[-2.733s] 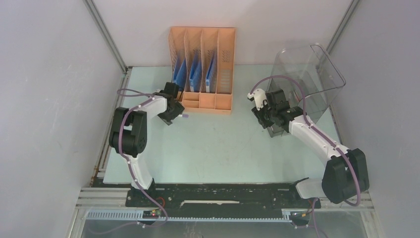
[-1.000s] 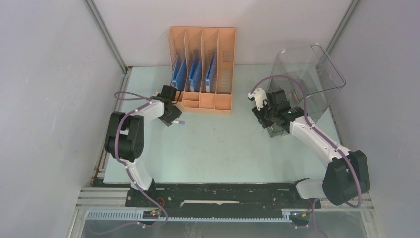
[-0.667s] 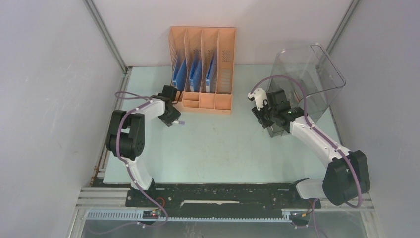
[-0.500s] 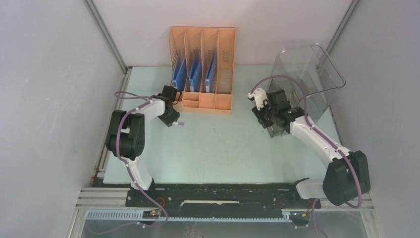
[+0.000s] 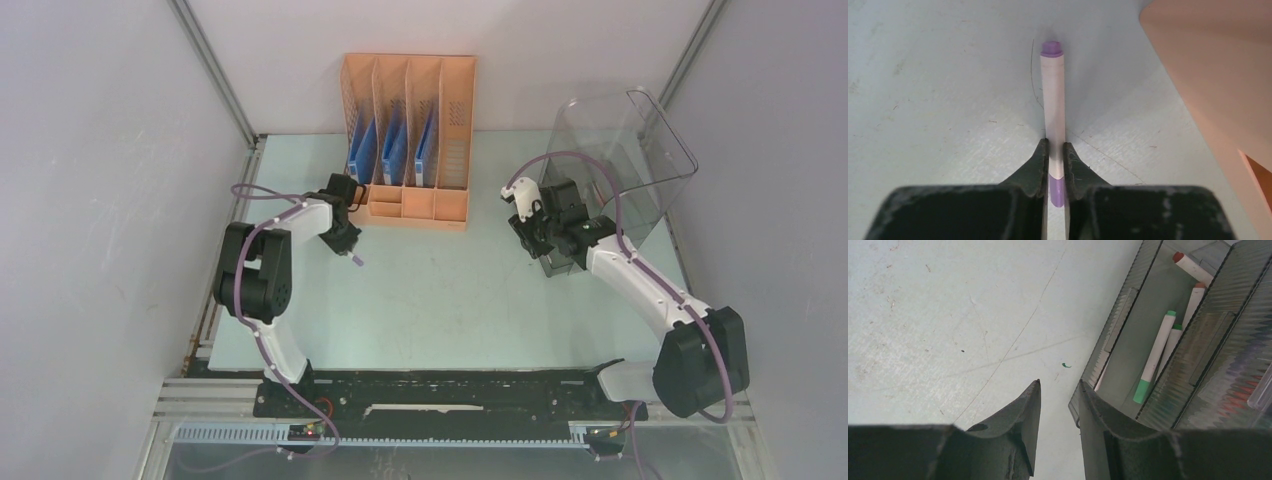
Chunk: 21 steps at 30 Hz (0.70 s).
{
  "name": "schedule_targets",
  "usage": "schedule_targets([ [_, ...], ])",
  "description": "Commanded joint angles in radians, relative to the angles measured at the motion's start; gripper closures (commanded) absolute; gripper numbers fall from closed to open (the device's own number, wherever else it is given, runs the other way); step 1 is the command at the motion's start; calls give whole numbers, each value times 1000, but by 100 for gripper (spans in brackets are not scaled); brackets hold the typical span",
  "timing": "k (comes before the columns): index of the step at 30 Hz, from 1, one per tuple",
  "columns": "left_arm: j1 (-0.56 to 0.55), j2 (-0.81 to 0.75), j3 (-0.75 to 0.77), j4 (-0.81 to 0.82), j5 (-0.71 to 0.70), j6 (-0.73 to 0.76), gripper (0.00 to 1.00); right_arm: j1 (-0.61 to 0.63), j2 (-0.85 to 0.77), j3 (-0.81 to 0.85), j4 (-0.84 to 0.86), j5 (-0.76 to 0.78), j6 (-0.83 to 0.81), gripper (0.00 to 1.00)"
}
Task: Organize the desk
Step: Pick up the stationery from the center of the board.
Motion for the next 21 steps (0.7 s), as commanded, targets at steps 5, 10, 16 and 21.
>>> schedule_targets([
  [5,4,-112,-77,4,-2,32,100,4,-47,38,3,-20,-8,59],
  [10,3,-220,-178,77,39,48,100,4,-89,38,-21,-112,-20,59],
  [16,-3,-404,-390,316,179,90,100,-3,-163,37,-77,-338,-68,59],
  [21,-17,-603,-597,593,322,126,100,-6,-231,38,-120,-544,-106,58],
])
